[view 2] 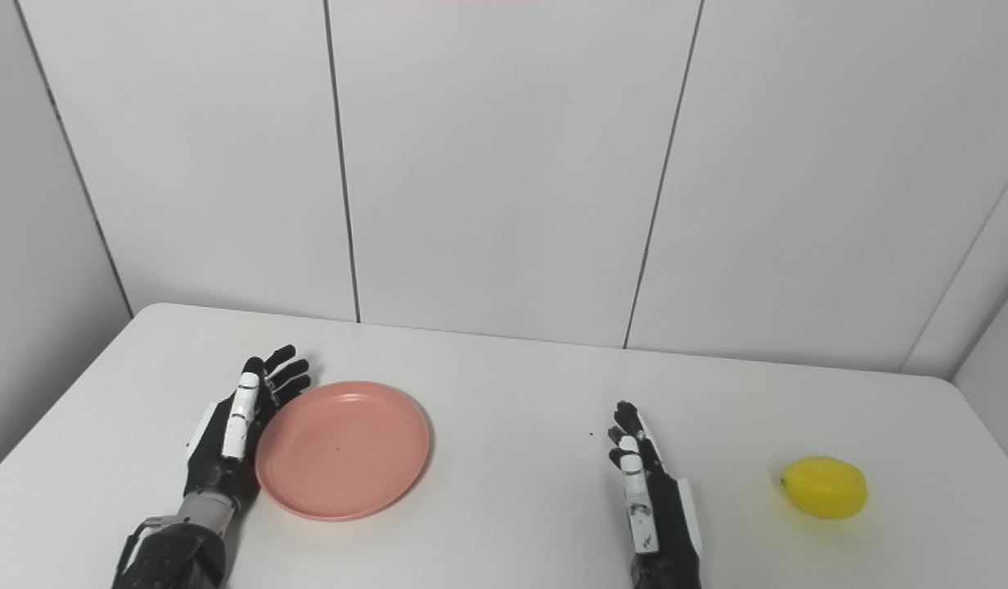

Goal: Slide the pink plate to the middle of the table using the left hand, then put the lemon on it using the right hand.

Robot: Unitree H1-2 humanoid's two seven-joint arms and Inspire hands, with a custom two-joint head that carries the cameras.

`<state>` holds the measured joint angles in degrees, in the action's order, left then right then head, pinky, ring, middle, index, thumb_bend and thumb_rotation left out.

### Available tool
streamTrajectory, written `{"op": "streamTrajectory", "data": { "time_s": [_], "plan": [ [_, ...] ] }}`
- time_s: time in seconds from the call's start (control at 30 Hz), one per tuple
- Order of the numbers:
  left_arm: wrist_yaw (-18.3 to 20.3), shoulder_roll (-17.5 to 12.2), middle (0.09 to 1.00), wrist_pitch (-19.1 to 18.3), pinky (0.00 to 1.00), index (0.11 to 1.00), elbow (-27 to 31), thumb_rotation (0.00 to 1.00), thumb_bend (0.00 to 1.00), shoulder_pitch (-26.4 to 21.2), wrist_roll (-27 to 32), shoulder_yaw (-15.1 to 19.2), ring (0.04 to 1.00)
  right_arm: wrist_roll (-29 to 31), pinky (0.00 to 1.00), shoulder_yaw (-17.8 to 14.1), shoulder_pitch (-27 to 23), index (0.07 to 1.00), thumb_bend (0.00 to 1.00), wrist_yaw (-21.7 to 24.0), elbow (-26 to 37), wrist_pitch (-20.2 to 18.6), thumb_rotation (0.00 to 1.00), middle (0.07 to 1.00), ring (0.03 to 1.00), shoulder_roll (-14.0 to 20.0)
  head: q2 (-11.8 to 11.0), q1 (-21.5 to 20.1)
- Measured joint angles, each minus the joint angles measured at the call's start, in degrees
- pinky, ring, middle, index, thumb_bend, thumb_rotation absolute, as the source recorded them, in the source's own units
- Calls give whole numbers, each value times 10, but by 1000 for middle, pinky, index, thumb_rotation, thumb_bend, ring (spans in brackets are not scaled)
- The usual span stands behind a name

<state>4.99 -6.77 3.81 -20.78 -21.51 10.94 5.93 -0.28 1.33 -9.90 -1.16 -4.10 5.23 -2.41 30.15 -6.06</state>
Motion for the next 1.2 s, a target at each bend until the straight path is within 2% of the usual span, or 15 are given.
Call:
{"op": "streamTrajectory", "data": {
  "time_s": [0.13,0.3,0.47,0.6,0.77,1.2],
  "plan": [
    [7,13,842,-8,844,840,6,1000,546,0,1,-6,843,-12,896,1,-3,908,456,-8,-9,6,1000,920,904,-3,1,-24],
    [6,27,834,-19,841,830,24,1000,542,9,1,-9,835,-19,894,3,-8,908,455,-16,-13,8,1000,918,905,-6,0,-29],
    [3,39,851,-36,854,842,59,1000,537,29,-17,-34,856,-27,895,5,-9,906,465,-18,-16,9,1000,917,905,-8,1,-30],
    [-3,65,861,-53,872,847,79,1000,535,38,-15,-40,870,-27,894,5,-9,906,461,-18,-16,9,1000,919,908,-9,2,-27],
    [-12,96,861,-51,875,856,81,1000,523,41,-27,-53,871,-27,889,5,-10,905,455,-18,-16,9,1000,919,906,-9,4,-28],
    [-44,123,890,-13,913,886,80,1000,543,53,-64,-67,900,-27,885,4,-9,896,465,-18,-16,9,1000,910,902,-9,6,-40]
  ]
}}
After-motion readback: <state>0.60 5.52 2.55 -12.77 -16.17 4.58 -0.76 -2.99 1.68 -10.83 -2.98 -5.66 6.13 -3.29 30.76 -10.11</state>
